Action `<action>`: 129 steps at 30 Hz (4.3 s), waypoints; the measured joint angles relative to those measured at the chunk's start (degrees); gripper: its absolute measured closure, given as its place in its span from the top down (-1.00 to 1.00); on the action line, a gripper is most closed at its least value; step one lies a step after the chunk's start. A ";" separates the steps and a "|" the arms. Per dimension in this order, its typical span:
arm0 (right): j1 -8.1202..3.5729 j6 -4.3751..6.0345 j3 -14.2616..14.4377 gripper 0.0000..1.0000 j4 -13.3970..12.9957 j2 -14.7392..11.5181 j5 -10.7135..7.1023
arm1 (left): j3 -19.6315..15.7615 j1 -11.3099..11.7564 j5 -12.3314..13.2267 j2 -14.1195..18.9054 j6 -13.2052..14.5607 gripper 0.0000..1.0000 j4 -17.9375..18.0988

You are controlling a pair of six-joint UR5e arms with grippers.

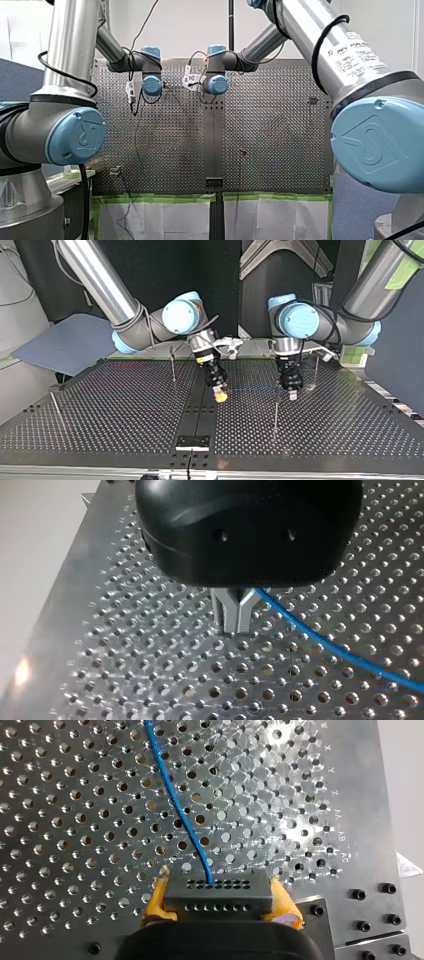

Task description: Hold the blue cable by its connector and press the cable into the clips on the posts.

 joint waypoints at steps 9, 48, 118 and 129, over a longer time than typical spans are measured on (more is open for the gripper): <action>-0.54 0.10 -0.60 -1.00 -0.12 0.85 -0.82 | 0.43 2.51 2.72 -0.39 -1.38 -0.98 1.08; -3.00 0.06 -1.88 -1.00 0.47 4.07 -2.27 | 0.42 2.64 0.97 -1.14 -3.57 1.00 -1.95; -3.74 0.11 -1.79 -1.00 0.79 4.15 -2.26 | -10.10 -3.66 4.78 14.09 -1.53 1.00 -9.87; -4.13 0.17 -1.82 -1.00 0.84 4.23 -2.30 | -6.85 -4.18 4.32 13.32 -1.57 1.00 -12.96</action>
